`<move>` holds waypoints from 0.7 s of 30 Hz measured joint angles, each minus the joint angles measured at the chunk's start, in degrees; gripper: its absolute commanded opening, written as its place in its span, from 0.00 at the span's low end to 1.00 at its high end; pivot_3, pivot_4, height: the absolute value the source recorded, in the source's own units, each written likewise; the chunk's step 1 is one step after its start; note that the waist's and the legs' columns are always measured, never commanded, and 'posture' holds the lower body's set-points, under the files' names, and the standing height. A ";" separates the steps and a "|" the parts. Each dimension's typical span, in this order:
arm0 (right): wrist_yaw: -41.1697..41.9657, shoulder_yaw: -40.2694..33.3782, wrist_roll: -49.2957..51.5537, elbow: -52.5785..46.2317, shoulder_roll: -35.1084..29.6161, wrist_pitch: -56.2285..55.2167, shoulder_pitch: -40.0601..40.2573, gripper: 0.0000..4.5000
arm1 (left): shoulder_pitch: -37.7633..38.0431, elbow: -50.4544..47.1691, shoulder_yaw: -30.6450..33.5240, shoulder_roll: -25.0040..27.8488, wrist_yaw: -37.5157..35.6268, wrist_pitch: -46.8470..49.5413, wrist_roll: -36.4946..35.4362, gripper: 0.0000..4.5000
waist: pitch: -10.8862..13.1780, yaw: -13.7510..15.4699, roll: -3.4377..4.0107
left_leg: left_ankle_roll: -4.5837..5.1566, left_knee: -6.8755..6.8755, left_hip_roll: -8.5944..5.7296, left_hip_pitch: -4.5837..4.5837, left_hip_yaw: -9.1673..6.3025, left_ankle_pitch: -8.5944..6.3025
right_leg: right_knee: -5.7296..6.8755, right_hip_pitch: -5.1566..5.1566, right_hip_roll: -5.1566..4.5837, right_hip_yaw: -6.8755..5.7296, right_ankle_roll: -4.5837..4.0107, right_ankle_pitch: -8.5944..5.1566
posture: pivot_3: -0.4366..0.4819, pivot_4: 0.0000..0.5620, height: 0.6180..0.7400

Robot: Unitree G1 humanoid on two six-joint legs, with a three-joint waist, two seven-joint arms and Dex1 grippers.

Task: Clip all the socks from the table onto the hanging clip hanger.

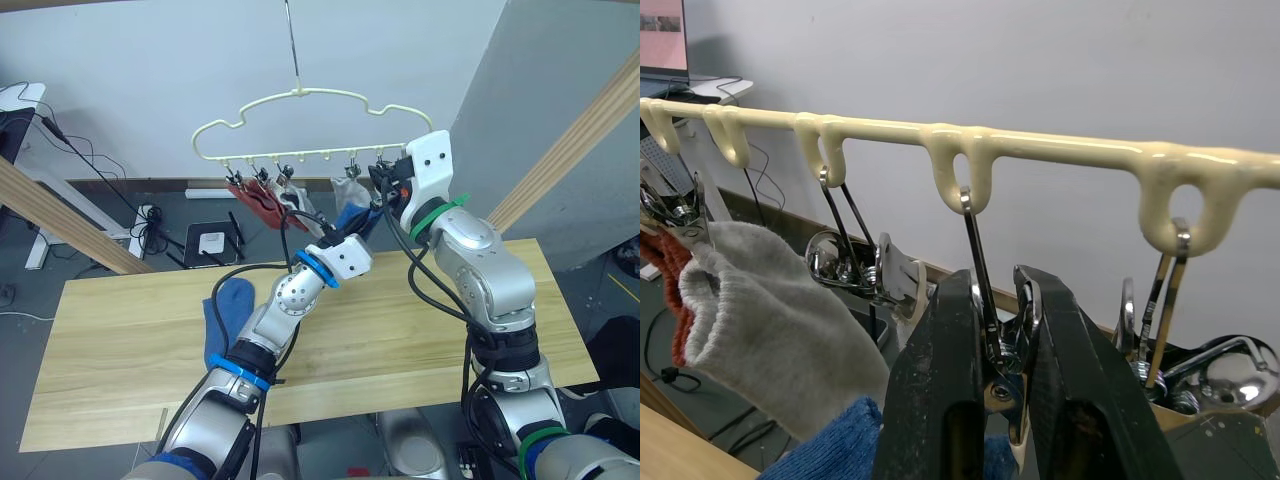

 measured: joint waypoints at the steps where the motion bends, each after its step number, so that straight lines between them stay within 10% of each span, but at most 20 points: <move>1: 0.00 0.00 0.00 -0.03 0.00 0.05 0.00 0.04 | -0.03 0.02 0.00 -0.02 0.10 0.00 0.00 0.00 | 0.00 0.00 0.00 | 0.00 0.00 0.00 0.00 0.00 0.00 | 0.00 0.00 0.00 0.00 0.00 0.00 | 0.17 0.55 0.94; 14: -0.01 -0.02 0.04 -0.20 0.14 0.74 0.00 0.04 | -1.19 0.39 0.02 -0.34 0.98 -0.05 -0.04 0.00 | 0.00 0.00 0.00 | 0.00 0.00 0.00 0.00 0.00 0.00 | 0.00 0.00 0.00 0.00 0.00 0.00 | 0.18 0.55 0.94; 21: -0.12 -0.50 0.95 -0.71 0.69 2.92 0.35 0.59 | -1.69 0.66 0.06 -0.63 1.25 -0.09 -0.16 0.00 | 0.00 -0.02 0.00 | 0.00 -0.01 0.00 0.00 0.00 0.00 | 0.00 0.00 0.00 0.00 0.00 0.00 | 0.18 0.55 0.94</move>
